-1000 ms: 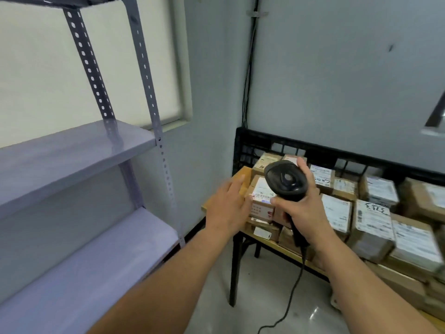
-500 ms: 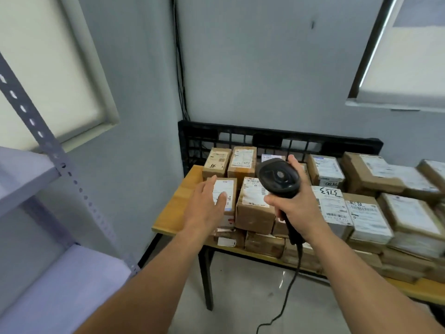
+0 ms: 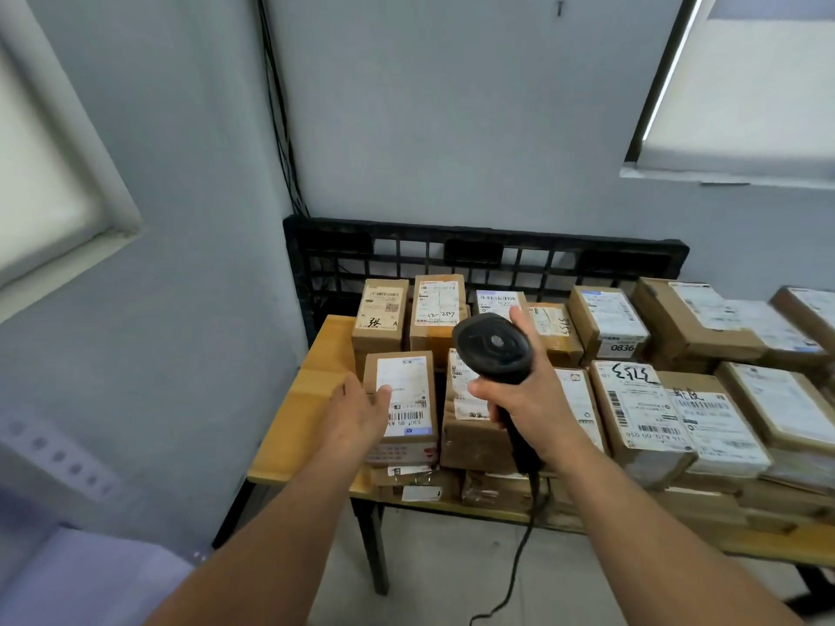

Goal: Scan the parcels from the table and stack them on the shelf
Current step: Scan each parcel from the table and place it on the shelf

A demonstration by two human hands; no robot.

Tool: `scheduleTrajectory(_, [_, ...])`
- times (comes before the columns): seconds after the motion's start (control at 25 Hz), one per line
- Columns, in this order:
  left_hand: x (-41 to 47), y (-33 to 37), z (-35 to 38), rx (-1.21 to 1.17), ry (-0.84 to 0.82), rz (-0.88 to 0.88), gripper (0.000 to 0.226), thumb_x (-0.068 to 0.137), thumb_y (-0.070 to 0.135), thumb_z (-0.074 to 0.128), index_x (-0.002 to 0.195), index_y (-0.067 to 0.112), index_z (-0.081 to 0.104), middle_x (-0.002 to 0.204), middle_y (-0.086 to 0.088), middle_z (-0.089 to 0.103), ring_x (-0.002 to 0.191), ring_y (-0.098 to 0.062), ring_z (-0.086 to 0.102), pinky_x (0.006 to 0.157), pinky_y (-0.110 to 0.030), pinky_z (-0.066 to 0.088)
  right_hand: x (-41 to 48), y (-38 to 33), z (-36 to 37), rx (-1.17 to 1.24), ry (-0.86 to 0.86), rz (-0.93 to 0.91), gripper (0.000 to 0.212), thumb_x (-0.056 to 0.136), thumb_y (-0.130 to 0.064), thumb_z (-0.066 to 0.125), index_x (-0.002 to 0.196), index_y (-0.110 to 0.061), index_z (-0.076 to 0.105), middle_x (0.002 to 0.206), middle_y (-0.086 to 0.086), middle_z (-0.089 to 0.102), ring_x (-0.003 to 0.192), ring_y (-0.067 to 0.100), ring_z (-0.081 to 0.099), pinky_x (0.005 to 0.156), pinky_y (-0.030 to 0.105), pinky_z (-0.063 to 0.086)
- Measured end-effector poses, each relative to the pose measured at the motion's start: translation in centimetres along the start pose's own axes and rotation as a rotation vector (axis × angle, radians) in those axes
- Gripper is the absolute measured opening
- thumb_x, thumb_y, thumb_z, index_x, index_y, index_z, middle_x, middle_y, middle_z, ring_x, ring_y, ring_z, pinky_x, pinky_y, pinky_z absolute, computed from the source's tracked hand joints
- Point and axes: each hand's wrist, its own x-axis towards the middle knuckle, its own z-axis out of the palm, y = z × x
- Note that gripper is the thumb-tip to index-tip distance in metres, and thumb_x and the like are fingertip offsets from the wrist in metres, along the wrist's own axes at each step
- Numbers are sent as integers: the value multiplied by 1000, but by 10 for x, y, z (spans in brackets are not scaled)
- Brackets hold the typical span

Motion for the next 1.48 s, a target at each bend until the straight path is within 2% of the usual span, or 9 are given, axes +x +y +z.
scheduleTrajectory(0.16, [3,3,1,-139,-182,-63,44,101,43,37,136,16,43,115,-4,64,85,-14,59,59,-25,41,11,16,5,11,21,51,106,63,-14,84,145,-51,28,128,-19,48,129,38,49,103,63,43])
scheduleTrajectory(0.4, [8,7,-6,-327,-257,-86,52,99,44,44,145,26,29,115,1,62,93,-15,60,67,-29,47,15,36,10,-38,51,107,102,73,-4,82,142,-53,26,139,-7,42,133,22,43,107,47,45])
scheduleTrajectory(0.6, [8,4,-15,-411,-314,-103,52,97,49,46,144,39,25,109,1,64,92,-16,61,61,-27,44,16,41,8,-27,46,94,102,72,-4,82,144,-51,27,138,-9,43,129,20,46,91,31,51])
scheduleTrajectory(0.72, [9,2,-20,-414,-334,-99,50,97,46,48,142,41,27,112,0,63,92,-17,61,59,-24,43,16,41,8,-18,49,79,101,72,-1,81,144,-50,29,130,-14,47,124,23,51,93,37,53])
scheduleTrajectory(0.88, [10,5,-33,-501,-378,-97,72,91,25,63,148,40,21,114,-3,61,86,-19,66,52,-22,50,15,44,4,41,34,88,100,74,2,79,143,-51,30,130,-9,50,100,28,63,66,30,59])
scheduleTrajectory(1.12, [9,7,-51,-470,-382,-65,114,74,5,77,150,45,2,116,-3,56,99,-25,63,72,-39,56,14,40,4,8,15,88,104,67,-8,85,142,-51,28,141,-3,45,129,21,46,106,40,45])
scheduleTrajectory(1.24, [2,0,-55,-494,-313,-19,121,65,6,83,148,50,6,117,-3,57,106,-27,60,83,-48,56,14,32,5,20,-7,84,107,59,-16,86,141,-54,29,139,-2,48,126,30,52,103,52,47])
scheduleTrajectory(1.36, [-10,-7,-61,-560,-208,53,121,65,5,84,147,49,8,121,-6,55,111,-28,57,80,-44,57,9,22,6,45,-35,43,110,48,-33,86,138,-62,30,140,1,47,112,34,54,100,63,45])
scheduleTrajectory(1.48, [-21,-11,-67,-605,-103,113,122,64,6,85,148,47,7,131,-10,47,117,-30,53,79,-41,56,-4,7,5,57,-81,5,110,46,-38,86,135,-67,30,137,13,50,100,33,54,93,61,51])
